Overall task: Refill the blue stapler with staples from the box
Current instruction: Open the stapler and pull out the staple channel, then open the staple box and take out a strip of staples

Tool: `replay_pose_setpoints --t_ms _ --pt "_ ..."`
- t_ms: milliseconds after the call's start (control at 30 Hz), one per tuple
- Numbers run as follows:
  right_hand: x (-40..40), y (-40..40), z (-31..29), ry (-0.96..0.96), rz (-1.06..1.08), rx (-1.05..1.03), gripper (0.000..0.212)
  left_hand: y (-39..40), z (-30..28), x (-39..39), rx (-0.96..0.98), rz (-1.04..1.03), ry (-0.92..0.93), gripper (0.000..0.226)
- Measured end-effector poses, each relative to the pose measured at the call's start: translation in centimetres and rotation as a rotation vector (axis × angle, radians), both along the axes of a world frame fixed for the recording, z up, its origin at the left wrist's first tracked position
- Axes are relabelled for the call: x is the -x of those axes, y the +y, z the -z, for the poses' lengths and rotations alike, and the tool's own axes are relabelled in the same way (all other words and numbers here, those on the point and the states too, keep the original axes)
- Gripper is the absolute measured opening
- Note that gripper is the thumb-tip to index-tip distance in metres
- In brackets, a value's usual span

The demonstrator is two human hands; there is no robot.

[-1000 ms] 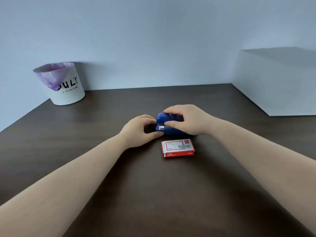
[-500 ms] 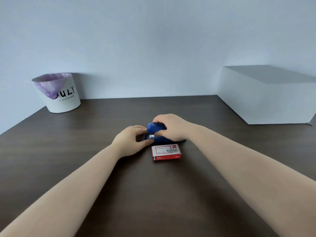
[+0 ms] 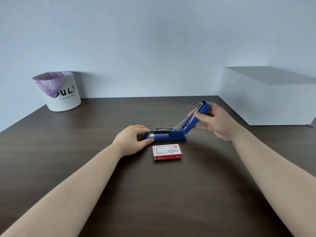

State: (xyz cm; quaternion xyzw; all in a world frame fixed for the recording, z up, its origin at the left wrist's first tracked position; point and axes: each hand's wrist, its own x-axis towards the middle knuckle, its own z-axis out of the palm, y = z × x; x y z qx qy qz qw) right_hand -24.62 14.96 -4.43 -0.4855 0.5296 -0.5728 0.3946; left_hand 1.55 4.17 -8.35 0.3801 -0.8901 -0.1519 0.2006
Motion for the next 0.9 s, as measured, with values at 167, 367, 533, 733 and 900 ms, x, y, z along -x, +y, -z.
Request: replay_pose_setpoints --t_ms 167,367,533,733,900 --pt "1.0 1.3 2.0 -0.06 0.046 -0.058 0.019 0.1 -0.2 -0.3 -0.062 -0.003 0.034 0.036" --pt "1.9 2.0 2.2 0.41 0.183 -0.127 0.027 0.5 -0.3 -1.0 -0.121 -0.021 0.094 0.032" --pt "1.5 2.2 2.5 0.694 0.168 -0.182 0.031 0.4 0.0 -1.2 -0.122 -0.024 0.075 0.033" --pt "0.9 2.1 1.9 0.83 0.314 -0.013 0.029 3.4 -0.5 -1.3 0.112 -0.06 0.28 0.058" --pt "-2.1 2.1 0.7 0.675 0.34 0.036 0.017 6.8 -0.4 -0.1 0.193 0.075 -0.049 0.079"
